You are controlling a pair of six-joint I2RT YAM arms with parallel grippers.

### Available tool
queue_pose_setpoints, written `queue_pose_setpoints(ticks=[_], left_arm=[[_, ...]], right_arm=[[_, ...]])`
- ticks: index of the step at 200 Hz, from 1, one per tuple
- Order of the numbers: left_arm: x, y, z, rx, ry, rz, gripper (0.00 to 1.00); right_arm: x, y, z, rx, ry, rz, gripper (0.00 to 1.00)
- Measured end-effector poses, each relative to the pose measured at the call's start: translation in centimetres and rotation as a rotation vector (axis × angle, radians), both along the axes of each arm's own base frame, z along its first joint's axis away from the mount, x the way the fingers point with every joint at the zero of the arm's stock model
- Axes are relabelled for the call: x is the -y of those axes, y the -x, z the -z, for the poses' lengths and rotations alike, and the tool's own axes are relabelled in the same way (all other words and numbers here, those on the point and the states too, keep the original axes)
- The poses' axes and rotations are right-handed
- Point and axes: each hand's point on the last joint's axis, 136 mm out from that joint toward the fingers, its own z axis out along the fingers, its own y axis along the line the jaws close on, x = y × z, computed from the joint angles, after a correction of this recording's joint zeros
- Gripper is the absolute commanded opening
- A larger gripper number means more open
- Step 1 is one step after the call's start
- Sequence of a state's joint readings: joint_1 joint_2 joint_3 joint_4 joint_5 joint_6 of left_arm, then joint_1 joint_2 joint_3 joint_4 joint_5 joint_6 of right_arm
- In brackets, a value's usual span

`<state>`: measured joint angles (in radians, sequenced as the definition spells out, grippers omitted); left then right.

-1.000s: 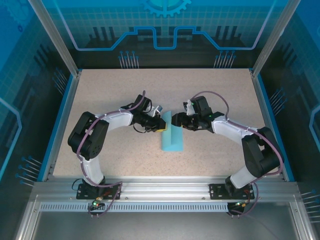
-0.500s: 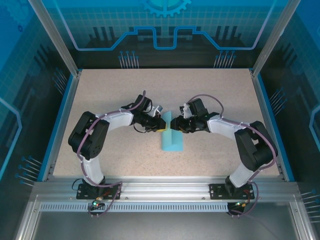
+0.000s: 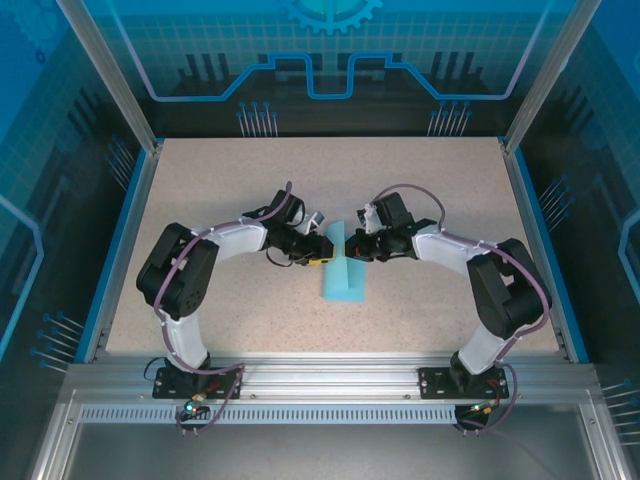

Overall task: Fold a paper plane with a square sheet of paper (fold left side to right side)
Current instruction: First fold in half a square sheet of paper at the center of the table.

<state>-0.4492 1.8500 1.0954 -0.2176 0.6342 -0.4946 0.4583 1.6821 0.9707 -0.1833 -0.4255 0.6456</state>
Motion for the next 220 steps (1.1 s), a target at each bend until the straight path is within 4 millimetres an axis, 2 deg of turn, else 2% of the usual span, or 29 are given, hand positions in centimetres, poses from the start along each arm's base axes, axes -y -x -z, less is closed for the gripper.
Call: queue_pose_setpoints(ticks=[19,71,103,174,220], left_arm=[[-0.4,0.0,0.1,0.005,-0.026,-0.008,0.50],[-0.9,0.3,0.7,-0.011,-0.106,-0.026,0.56],[0.0,-0.2,0.6,0.002,-0.135,-0.016,0.56],[0.4,0.1,3.2,-0.051,-0.236,-0.004,0.54],[0.7,0.4,3.9,-0.062,-0.292,0.012,0.51]], right_arm=[[0.5,-0.2,0.7,-0.010,0.048,0.002,0.03],[2.2,0.3,3.0,-0.060,0.164,0.031,0.04],[2.7,0.5,3.5,-0.071,0.194,0.042,0.04],[3.5,0.7,4.7,-0.099,0.245,0.059,0.05],[3.9,0.8,4.9,-0.104,0.266,0.066,0.10]])
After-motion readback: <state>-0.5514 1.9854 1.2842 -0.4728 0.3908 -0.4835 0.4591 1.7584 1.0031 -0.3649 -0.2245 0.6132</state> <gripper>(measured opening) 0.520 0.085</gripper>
